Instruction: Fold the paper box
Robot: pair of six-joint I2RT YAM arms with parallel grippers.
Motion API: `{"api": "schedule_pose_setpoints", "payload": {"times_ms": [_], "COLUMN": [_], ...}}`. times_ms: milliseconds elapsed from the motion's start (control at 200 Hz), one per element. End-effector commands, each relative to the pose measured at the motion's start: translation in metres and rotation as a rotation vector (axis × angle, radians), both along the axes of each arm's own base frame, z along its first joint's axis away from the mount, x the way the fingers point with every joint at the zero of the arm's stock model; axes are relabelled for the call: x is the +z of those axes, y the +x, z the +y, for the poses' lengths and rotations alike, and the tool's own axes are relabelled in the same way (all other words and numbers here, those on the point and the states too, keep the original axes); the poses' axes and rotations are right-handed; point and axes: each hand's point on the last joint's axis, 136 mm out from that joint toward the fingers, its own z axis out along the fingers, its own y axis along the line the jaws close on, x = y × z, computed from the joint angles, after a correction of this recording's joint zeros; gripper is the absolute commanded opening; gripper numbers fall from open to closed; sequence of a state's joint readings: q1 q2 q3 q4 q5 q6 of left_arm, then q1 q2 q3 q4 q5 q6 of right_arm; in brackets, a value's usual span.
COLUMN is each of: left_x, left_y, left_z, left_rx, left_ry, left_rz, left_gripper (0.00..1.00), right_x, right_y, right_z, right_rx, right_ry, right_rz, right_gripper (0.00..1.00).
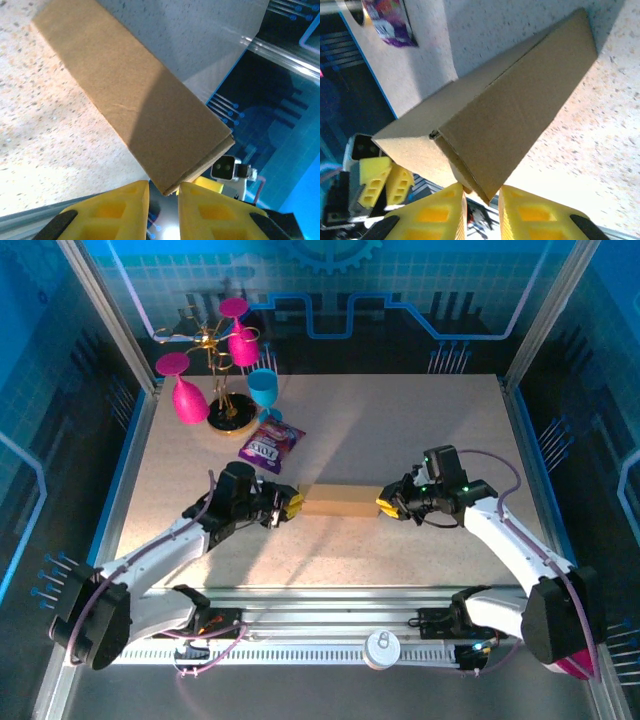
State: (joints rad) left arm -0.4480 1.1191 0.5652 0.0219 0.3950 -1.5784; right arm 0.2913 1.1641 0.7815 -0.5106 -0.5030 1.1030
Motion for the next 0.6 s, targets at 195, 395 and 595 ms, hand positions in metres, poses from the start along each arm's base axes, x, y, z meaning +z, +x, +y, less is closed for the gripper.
{"api": "schedule_pose_setpoints", "payload": {"times_ms": [195, 395, 595], "left_x": [-0.076, -0.058, 0.017], "left_y": [-0.053, -0.044, -0.012], "left_z": [0.028, 0.031, 0.079], "left_rx": [-0.022, -0.066, 0.031], "left_ry": [0.114, 0.205, 0.400], "left_rz": [0.174, 0.133, -0.092], "left_gripper": [0.26, 0.34, 0.99], "right_x": [-0.053, -0.030, 0.068], "right_y": [-0.046, -0.031, 0.004], "right_z": [-0.019, -0.037, -0.092], "right_rx": [0.140, 0.103, -0.036], "right_ry": [-0.148, -0.277, -0.567], "right_rz": [0.109, 0.036, -0.322], "right_gripper": [0.26, 0.37, 1.00]}}
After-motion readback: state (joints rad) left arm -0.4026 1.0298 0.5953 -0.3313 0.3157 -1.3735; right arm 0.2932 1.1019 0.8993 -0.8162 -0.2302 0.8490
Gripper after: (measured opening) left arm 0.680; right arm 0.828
